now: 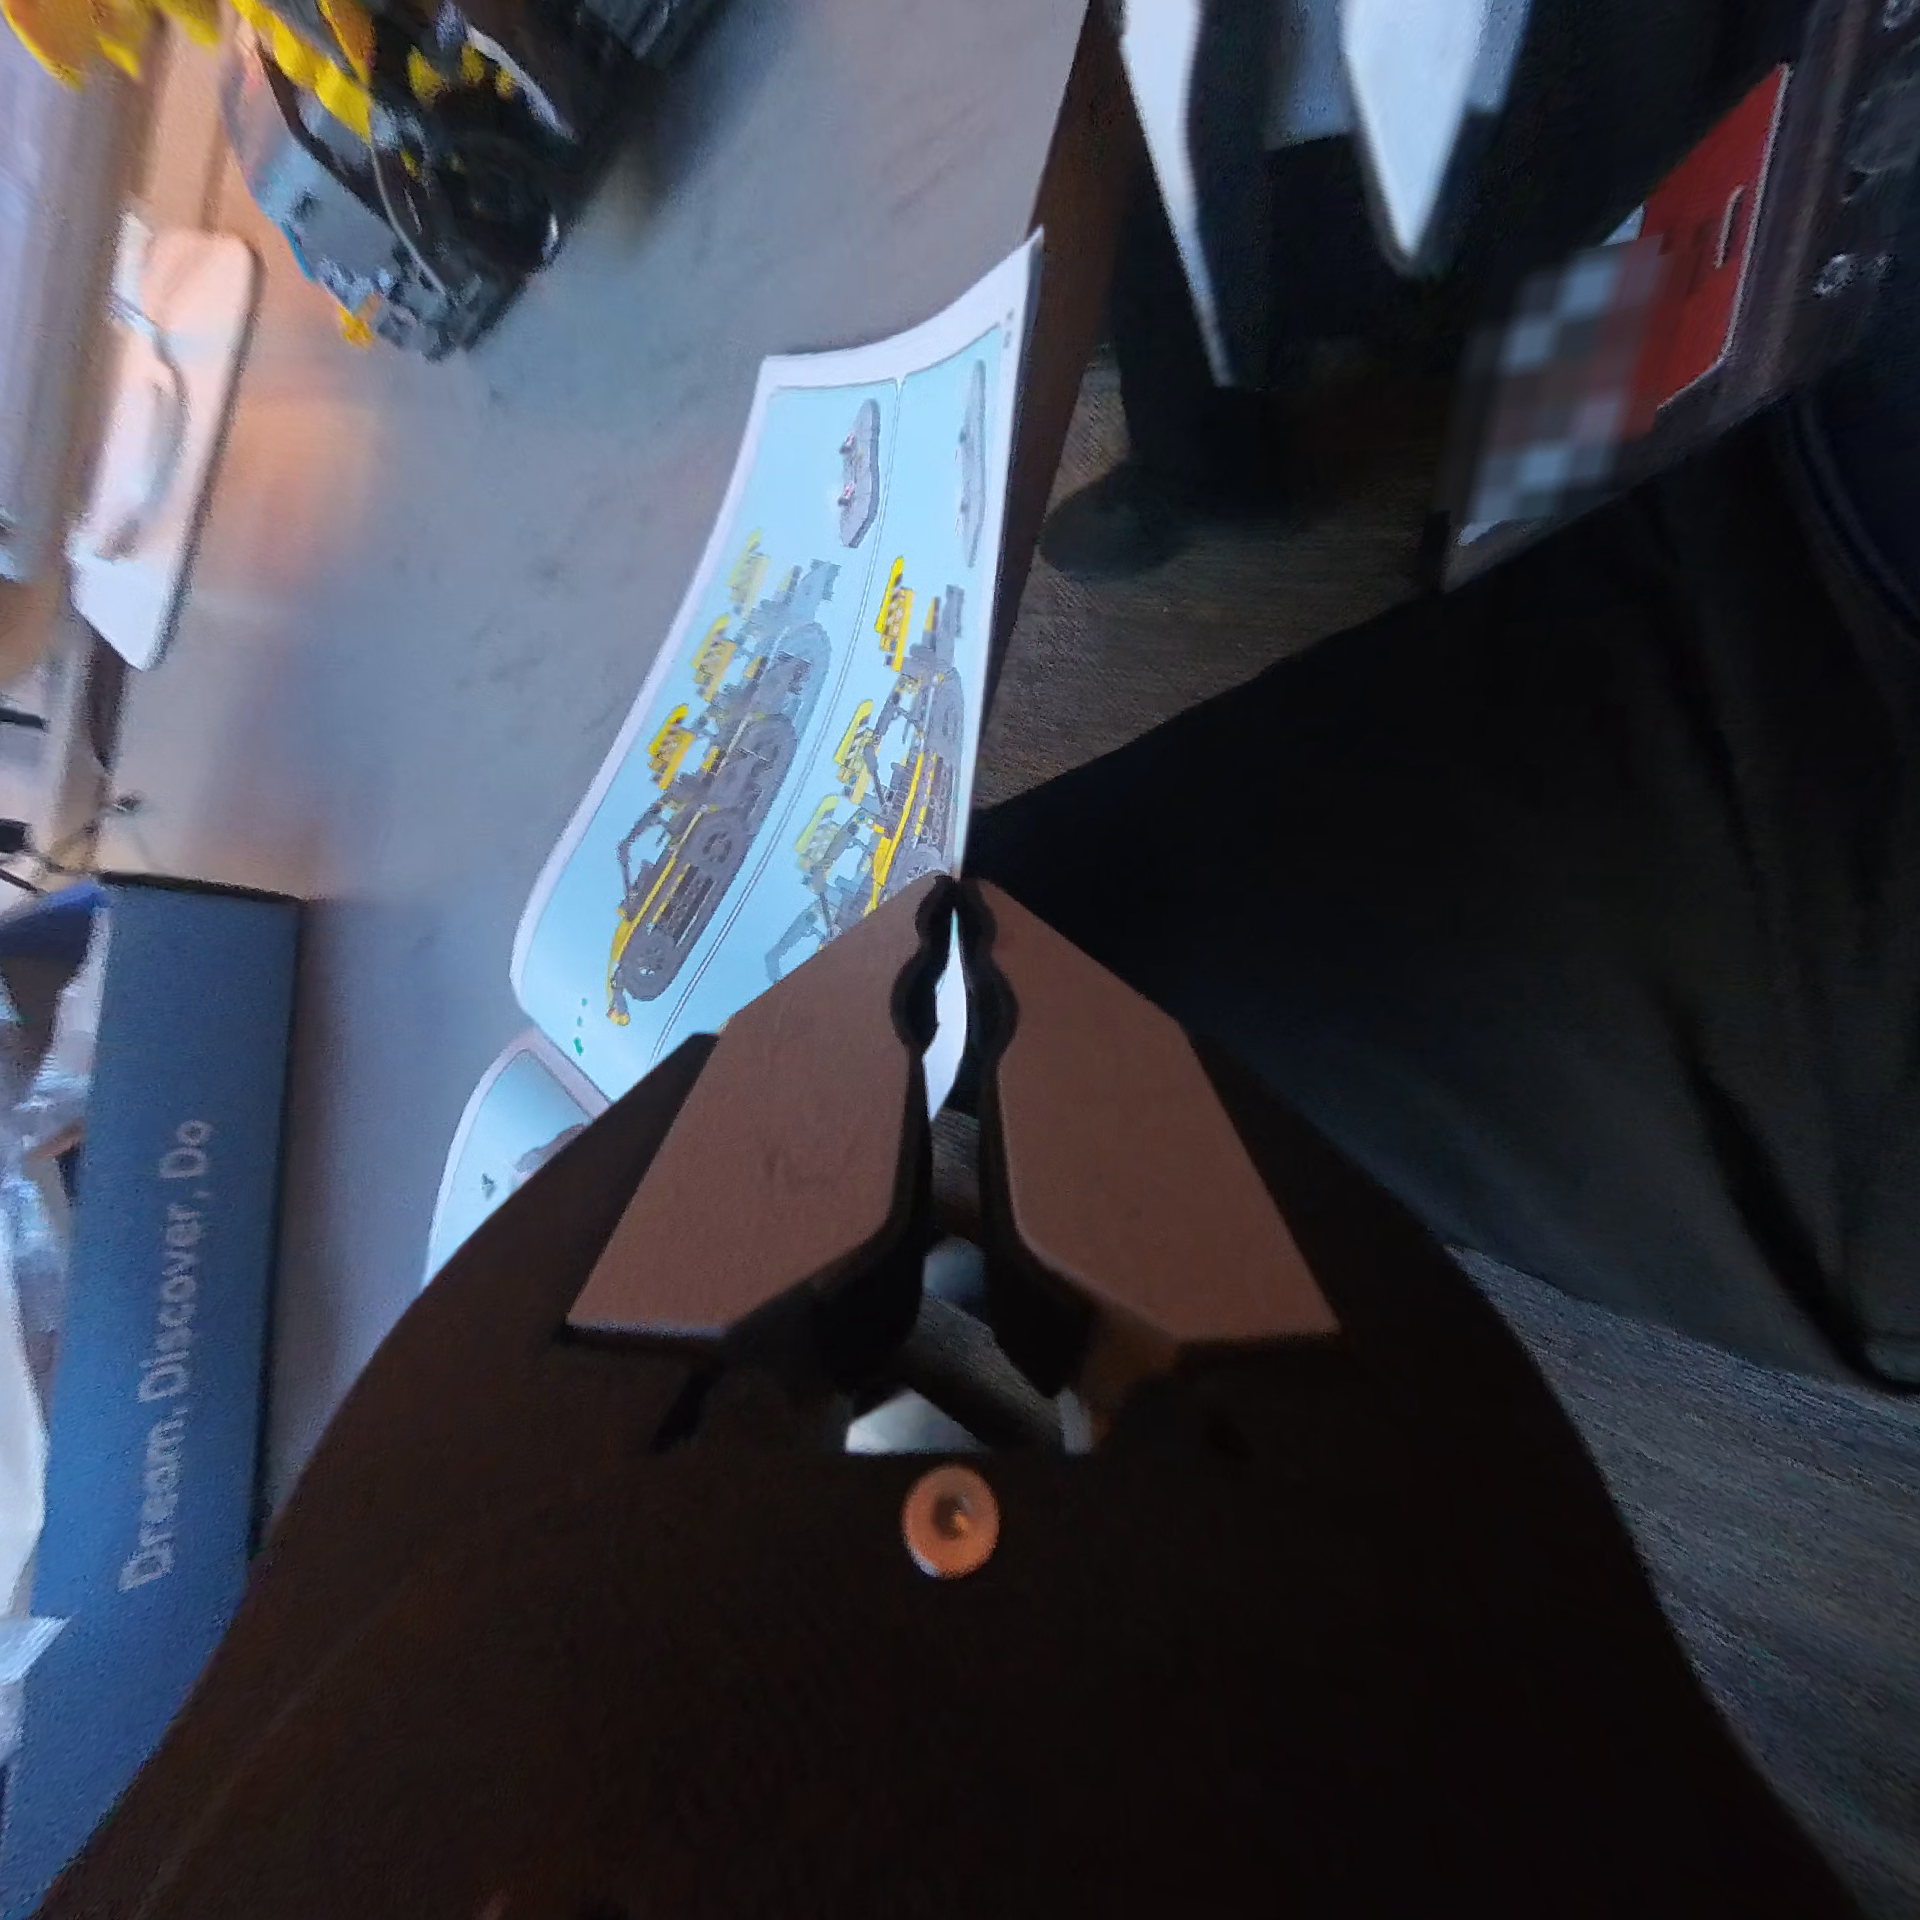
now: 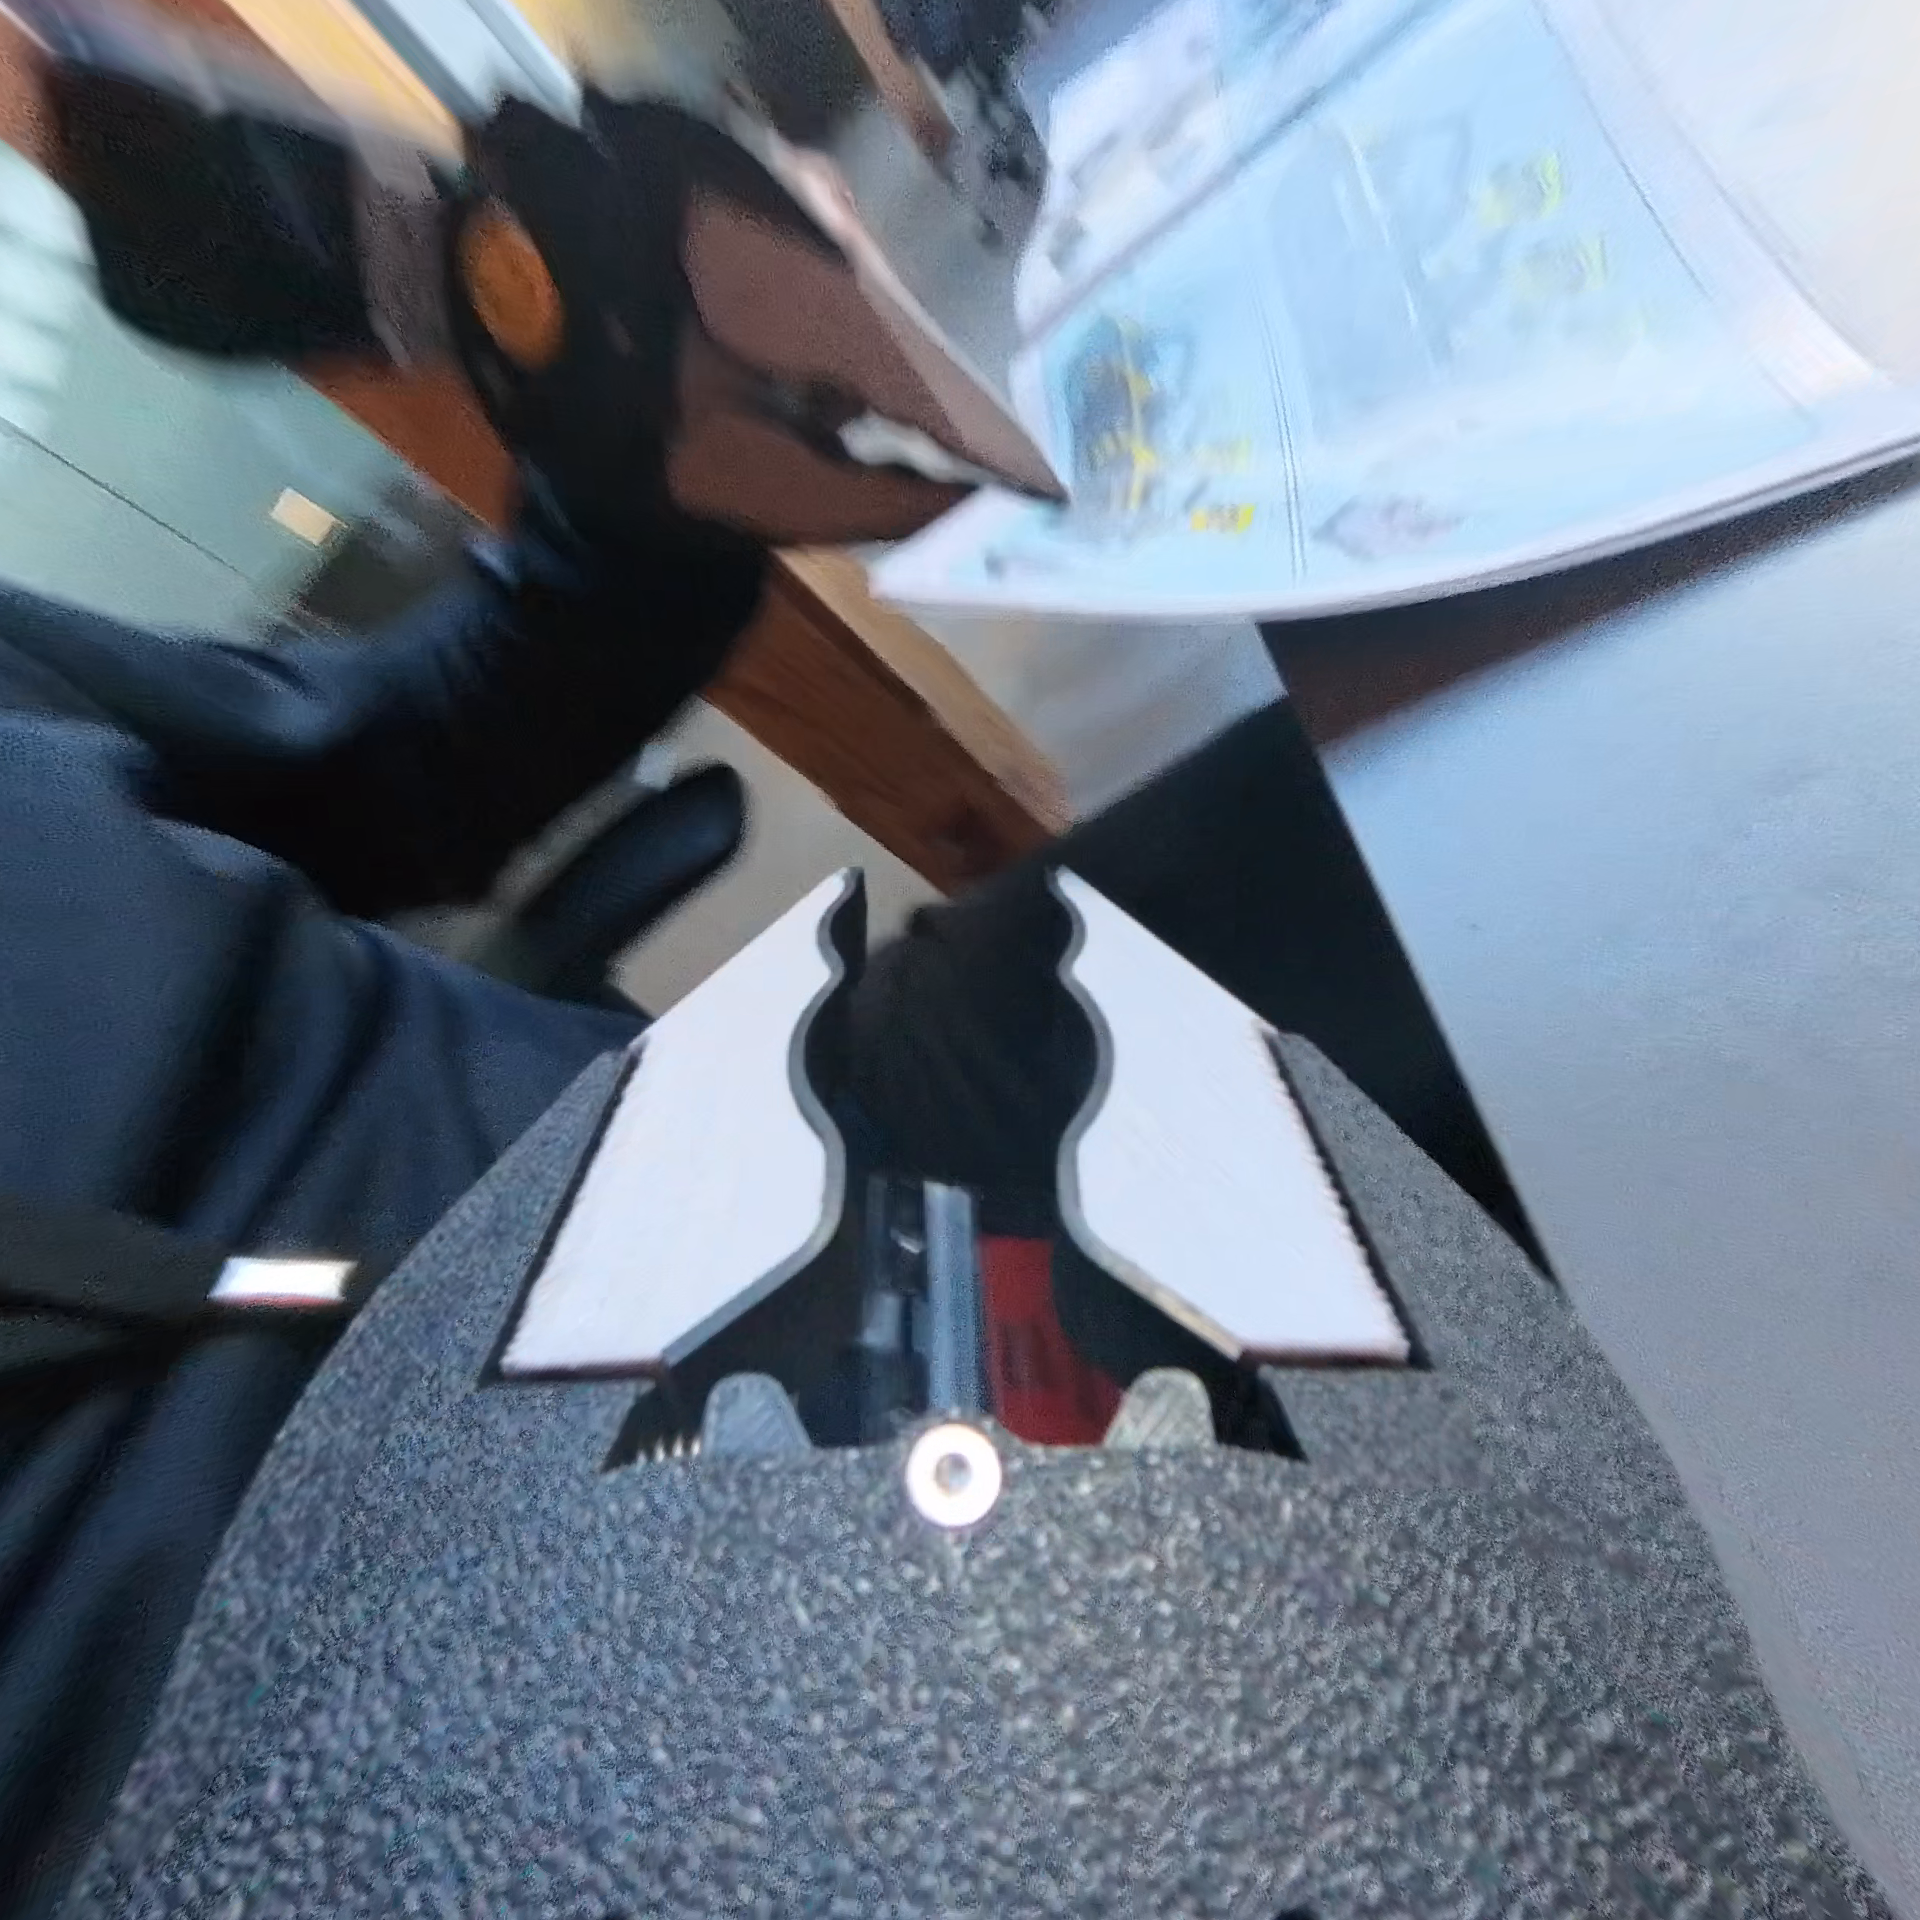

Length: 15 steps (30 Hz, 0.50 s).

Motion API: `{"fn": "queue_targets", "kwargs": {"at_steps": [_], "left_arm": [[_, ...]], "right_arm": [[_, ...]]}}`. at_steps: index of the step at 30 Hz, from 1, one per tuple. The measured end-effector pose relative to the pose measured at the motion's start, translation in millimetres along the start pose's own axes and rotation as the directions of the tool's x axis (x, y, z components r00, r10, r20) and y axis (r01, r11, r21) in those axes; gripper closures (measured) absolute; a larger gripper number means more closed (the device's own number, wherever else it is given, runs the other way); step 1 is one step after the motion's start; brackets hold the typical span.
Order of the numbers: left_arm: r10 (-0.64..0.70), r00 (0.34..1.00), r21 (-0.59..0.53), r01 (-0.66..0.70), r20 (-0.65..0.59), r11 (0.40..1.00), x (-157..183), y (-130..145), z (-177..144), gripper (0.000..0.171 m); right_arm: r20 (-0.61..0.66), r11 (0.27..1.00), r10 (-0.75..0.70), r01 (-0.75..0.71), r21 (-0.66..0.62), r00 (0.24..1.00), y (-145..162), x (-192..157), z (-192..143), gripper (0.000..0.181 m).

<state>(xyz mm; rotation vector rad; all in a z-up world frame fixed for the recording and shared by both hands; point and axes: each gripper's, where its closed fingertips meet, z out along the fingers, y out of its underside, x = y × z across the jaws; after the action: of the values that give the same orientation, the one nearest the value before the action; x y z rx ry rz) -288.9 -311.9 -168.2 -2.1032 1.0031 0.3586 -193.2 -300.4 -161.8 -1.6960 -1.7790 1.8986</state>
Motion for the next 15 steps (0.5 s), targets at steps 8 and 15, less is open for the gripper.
{"fn": "queue_targets", "kwargs": {"at_steps": [8,15], "left_arm": [[-0.011,0.998,0.091,0.004,0.069,0.996,21.2,-29.7,0.1,0.128],[0.208,0.935,-0.013,-0.213,0.286,0.977,19.9,-42.8,17.2,0.171]], "right_arm": [[0.146,0.987,0.118,-0.132,0.095,0.982,-9.8,-14.3,11.5,0.155],[0.149,0.984,0.115,-0.133,0.115,0.982,-10.4,-17.9,13.3,0.161]]}}
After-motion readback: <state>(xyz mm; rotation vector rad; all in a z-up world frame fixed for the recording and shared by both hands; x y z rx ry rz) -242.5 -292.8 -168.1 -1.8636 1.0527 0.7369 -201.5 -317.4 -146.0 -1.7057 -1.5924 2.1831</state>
